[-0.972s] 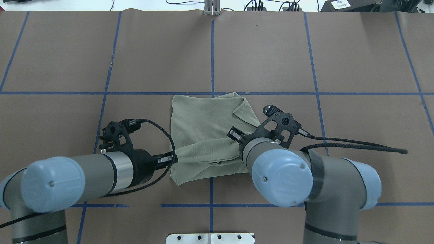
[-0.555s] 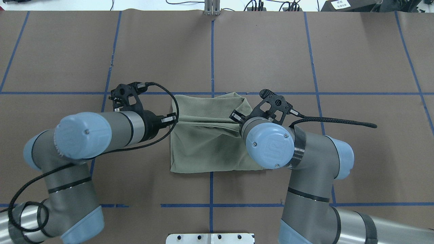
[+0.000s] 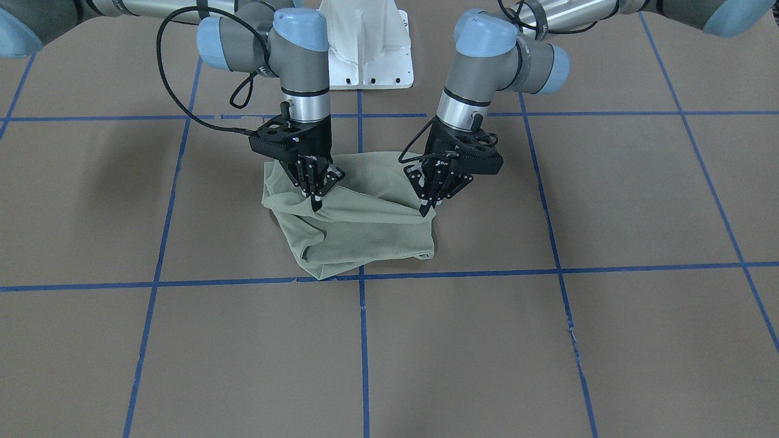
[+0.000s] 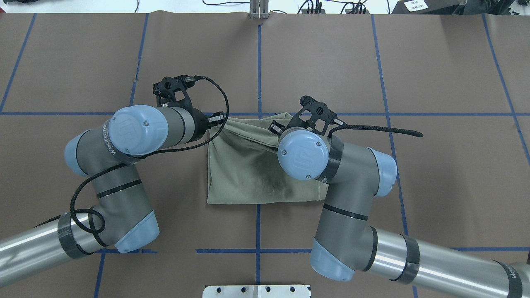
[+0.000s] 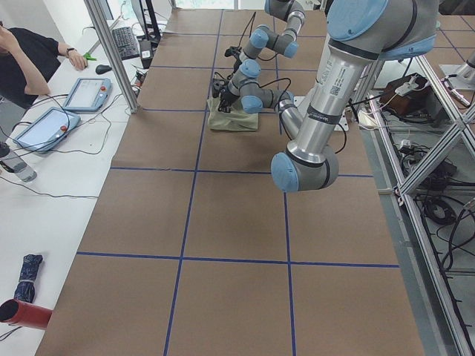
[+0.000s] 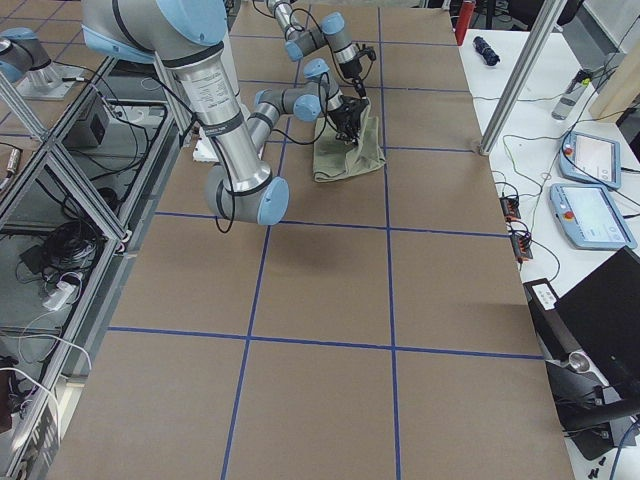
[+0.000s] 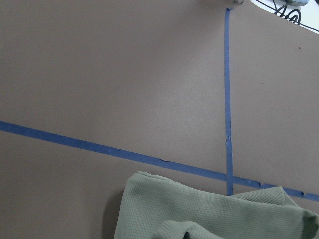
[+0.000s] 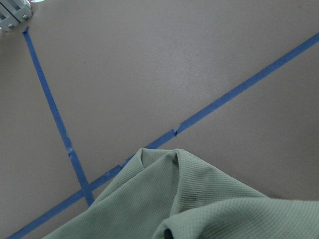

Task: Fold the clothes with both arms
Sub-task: 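Lift the near edge with both grippers and fold it toward the far edge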

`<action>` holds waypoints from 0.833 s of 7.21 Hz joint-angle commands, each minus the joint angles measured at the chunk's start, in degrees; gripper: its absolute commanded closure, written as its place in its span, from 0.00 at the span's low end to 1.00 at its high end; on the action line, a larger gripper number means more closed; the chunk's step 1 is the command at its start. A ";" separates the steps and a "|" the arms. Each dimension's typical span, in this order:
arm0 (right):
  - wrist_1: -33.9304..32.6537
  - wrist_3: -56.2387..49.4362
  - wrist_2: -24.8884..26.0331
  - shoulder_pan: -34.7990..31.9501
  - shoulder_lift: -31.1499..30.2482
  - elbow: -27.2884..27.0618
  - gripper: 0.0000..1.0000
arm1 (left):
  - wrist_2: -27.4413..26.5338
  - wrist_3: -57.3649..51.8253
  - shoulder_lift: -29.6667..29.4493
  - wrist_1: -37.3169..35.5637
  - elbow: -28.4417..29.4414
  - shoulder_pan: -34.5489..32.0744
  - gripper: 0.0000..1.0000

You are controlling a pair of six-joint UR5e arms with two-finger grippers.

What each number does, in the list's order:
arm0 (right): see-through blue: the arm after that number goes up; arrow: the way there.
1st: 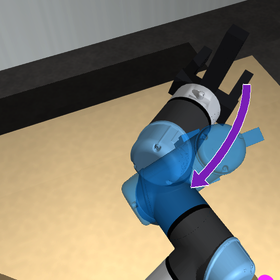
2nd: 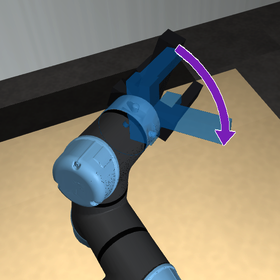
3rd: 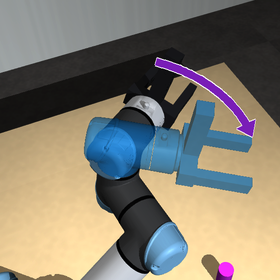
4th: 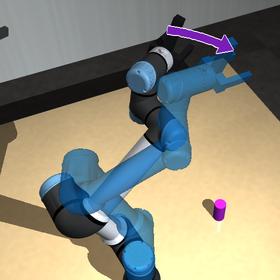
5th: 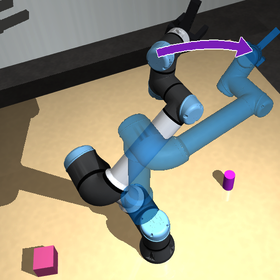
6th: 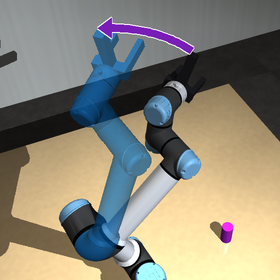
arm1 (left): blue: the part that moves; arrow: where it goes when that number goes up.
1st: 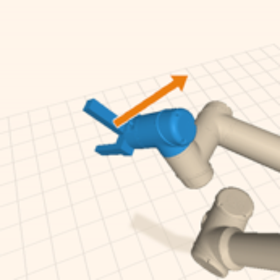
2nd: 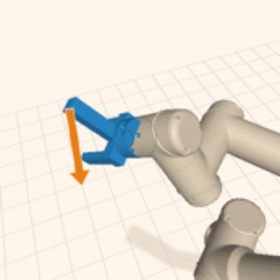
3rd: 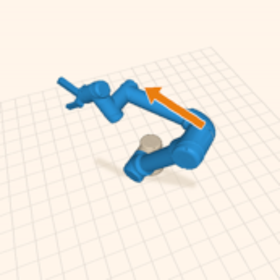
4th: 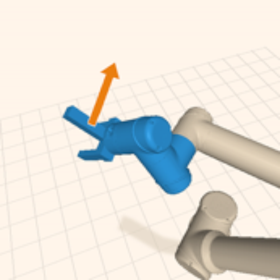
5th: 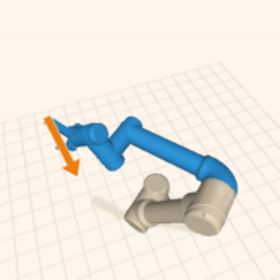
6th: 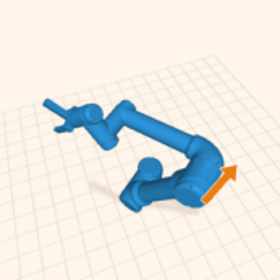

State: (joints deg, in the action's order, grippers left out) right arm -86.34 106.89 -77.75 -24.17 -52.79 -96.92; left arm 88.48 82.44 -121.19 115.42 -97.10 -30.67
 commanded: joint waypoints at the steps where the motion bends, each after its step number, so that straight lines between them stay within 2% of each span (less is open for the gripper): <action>1: 4.31 -2.55 -1.17 -1.75 1.28 5.57 1.00 | -0.15 -1.40 -2.03 0.24 4.35 -0.18 1.00; 2: 5.99 -2.83 -1.18 -2.19 1.37 7.25 1.00 | -0.06 -2.36 -2.03 0.24 4.81 -0.18 1.00; 3: 6.09 -5.62 -0.91 -2.37 1.98 8.57 0.17 | -0.06 -3.15 -1.95 0.24 4.90 -0.10 0.29; 4: 6.09 -6.17 -1.09 -3.25 2.86 8.76 0.00 | 0.03 -6.12 -1.95 0.24 4.55 -0.18 0.00; 5: 6.09 -8.69 -3.44 -4.73 2.95 8.42 0.00 | 1.42 -6.50 -1.86 0.16 3.50 -0.88 0.00; 6: 6.27 -10.55 -6.85 -5.36 2.96 7.37 0.00 | 7.00 -12.16 -1.42 -0.02 1.67 -3.32 0.00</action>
State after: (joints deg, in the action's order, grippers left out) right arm -80.23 98.72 -81.27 -28.47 -49.99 -88.75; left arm 90.87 75.00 -122.96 115.56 -93.71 -31.93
